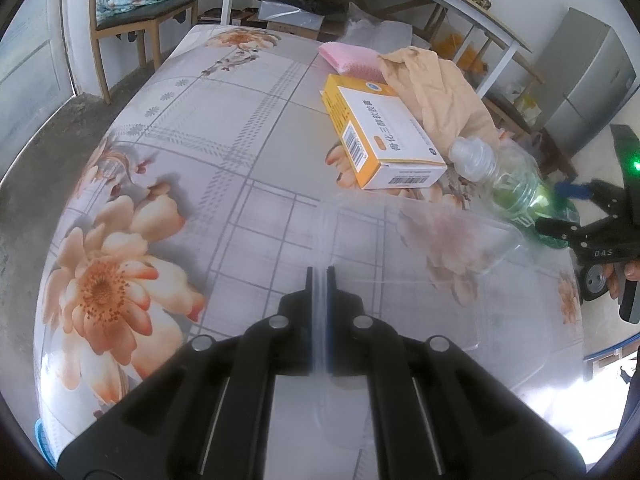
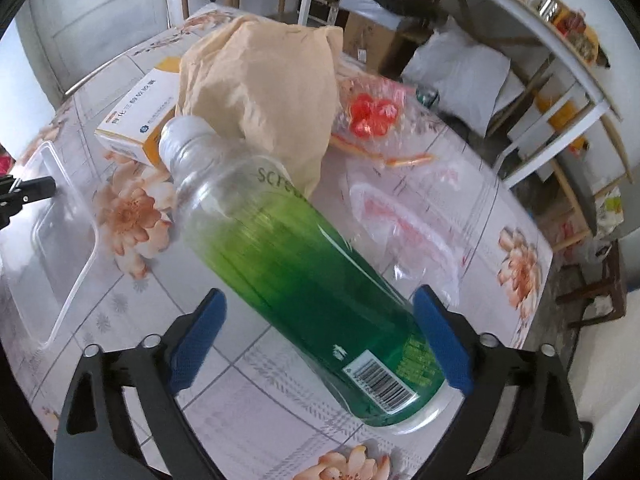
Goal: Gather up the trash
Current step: 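Grasp the green bottle with the right gripper while the left holds the container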
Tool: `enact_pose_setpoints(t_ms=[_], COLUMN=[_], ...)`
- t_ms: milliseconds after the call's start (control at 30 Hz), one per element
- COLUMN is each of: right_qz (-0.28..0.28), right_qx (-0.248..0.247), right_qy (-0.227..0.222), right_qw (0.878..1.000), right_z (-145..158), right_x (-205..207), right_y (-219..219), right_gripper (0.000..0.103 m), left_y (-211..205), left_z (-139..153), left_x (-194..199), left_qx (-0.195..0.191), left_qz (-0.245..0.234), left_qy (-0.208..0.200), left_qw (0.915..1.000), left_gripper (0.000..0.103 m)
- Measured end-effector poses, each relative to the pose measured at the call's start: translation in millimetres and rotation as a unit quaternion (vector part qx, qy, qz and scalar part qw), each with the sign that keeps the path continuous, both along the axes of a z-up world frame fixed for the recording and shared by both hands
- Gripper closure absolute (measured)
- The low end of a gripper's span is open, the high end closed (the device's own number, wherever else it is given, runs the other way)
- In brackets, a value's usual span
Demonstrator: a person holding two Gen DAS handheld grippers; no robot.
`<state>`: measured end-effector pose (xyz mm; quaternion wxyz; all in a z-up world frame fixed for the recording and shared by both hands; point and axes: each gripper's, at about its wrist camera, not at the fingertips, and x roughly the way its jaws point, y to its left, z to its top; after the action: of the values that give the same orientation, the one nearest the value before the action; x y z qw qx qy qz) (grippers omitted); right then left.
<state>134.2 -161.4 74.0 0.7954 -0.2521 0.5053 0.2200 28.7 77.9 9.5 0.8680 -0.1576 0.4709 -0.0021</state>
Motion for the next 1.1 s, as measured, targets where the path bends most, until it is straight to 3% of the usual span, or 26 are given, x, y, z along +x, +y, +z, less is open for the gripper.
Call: enact_pose_setpoints(t_ms=[167,400,433,467,633,900,1100], right_qz=[-0.002,0.006,0.009,0.011,-0.001,-0.048,-0.12], right_qx=[0.055,0.018,0.023,0.022,0.01,0.024,0.118], right_qy=[0.063,0.072,0.079,0.078,0.074,0.01,-0.041], right_qw=[0.996,0.997,0.997,0.997,0.997,0.998,0.985], right_z=[6,-2,-4,-5,-6,-7,11], right_x=[-13,-26,-26,-26,-29,-55,-85], right_y=[-7,20,25,29,36,40,14], right_gripper=[0.015,0.015,0.021,0.037,0.039,0.041,0.043], left_y=[2,3,3,3,4,0,1], left_z=[0,-1,-1,0,0,1,6], left_x=[0,0,0,0,1,-1,-3], left_qx=[-0.005,-0.009,-0.009,-0.009,-0.012,0.0,0.007], left_qz=[-0.001,-0.003,-0.003,-0.005,-0.009,-0.017,-0.022], left_qy=[0.001,0.002,0.002,0.003,0.004,0.007,0.001], left_qw=[1.0,1.0,1.0,0.9999,0.9999,0.9998,0.9997], left_gripper=[0.101,0.101,0.101,0.101,0.101,0.1,0.101])
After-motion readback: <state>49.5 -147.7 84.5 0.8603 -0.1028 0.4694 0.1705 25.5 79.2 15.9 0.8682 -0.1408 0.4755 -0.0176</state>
